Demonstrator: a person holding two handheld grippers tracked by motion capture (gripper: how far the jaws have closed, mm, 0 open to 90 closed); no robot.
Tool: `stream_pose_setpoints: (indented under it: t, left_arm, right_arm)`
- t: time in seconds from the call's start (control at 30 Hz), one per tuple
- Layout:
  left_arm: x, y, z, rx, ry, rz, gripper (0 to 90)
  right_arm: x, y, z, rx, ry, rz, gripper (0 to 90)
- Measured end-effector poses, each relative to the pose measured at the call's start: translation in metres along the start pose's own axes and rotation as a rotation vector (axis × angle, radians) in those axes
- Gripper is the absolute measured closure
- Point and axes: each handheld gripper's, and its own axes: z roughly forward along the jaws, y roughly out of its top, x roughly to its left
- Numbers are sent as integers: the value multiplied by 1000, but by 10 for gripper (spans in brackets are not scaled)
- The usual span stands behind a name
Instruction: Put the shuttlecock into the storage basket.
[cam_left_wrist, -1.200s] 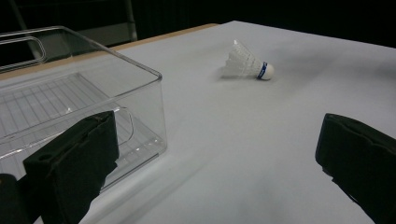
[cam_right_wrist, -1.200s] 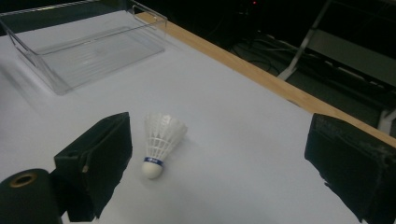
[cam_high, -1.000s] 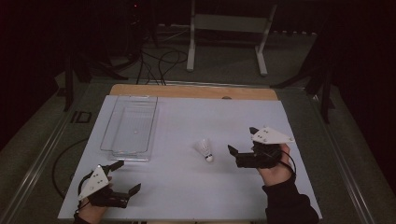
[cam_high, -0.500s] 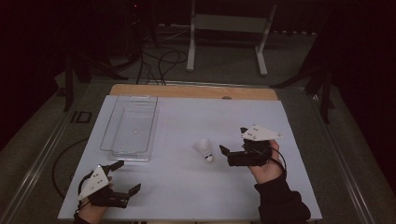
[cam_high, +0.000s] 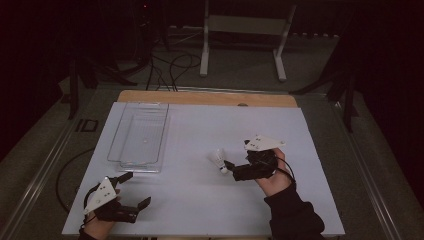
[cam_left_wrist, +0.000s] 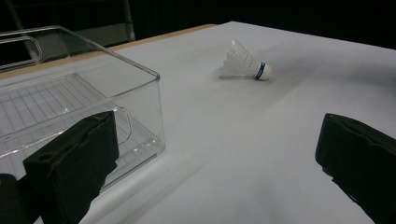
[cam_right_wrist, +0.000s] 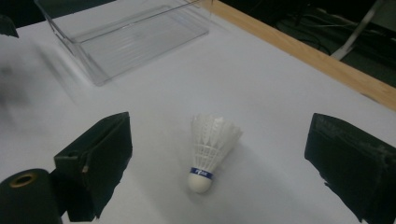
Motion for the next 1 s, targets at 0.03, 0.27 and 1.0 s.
stream_pose_setpoints:
  t: [0.03,0.27,1.0]
  left_arm:
    - [0,0,0,0,0,0,1]
    - [0,0,0,0,0,-1,1]
    - [0,0,0,-1,-7,-2,1]
  right_arm:
    - [0,0,3,3,4,1,79]
    - [2,1,10,29,6,11,79]
    - [11,-5,45,203,5,79,79]
